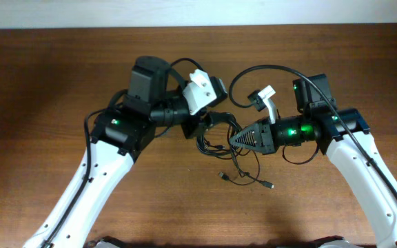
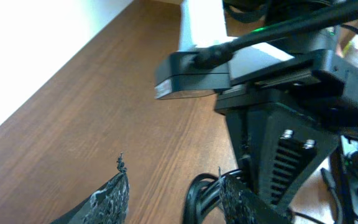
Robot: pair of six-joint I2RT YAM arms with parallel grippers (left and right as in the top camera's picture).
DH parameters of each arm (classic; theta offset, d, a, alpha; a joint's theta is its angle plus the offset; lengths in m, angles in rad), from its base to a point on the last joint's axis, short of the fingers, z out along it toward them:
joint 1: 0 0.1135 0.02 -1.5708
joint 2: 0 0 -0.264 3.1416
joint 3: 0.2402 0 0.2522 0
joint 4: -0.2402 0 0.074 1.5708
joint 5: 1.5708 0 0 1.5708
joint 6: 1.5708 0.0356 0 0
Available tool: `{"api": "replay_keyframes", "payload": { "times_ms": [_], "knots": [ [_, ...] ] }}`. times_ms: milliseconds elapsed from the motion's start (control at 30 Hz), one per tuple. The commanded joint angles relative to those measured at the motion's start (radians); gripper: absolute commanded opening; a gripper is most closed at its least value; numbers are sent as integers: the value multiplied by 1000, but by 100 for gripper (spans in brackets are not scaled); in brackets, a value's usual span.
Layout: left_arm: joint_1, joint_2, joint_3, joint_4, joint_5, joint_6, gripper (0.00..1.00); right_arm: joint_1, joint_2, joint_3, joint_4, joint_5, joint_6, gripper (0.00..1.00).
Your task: Untangle cables
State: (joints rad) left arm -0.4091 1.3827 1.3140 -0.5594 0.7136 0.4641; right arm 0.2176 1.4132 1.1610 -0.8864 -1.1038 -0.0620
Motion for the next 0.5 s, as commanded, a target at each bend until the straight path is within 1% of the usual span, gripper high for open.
{"api": "replay_keyframes", "payload": {
  "times_ms": [0,33,100,133,167,233,267,300,400,433,467],
  "knots": [
    [-35,50,10,-6,3,2,49,6,2,2,0,-26,1,4],
    [-44,71,10,-6,3,2,36,6,2,2,0,-26,1,4],
    [-47,112,10,-5,3,2,22,6,2,2,0,-52,0,4],
    [-47,132,10,3,2,2,6,6,2,2,0,-52,0,4],
    [-46,136,10,14,-9,2,0,6,2,2,-4,-51,0,4],
    [-47,136,10,44,-34,2,0,6,2,2,-25,-16,0,4],
    [-46,136,10,43,-35,2,0,6,2,2,-25,-17,0,4],
    [-47,136,10,27,-70,2,0,6,2,2,-26,-18,0,4],
    [-46,136,10,-48,-365,1,0,6,0,2,-50,-22,0,4],
    [-46,136,10,-48,-448,-16,0,6,0,2,-50,-22,0,4],
    [-46,136,10,-48,-509,-57,0,6,0,2,-50,-23,0,4]
  ]
}}
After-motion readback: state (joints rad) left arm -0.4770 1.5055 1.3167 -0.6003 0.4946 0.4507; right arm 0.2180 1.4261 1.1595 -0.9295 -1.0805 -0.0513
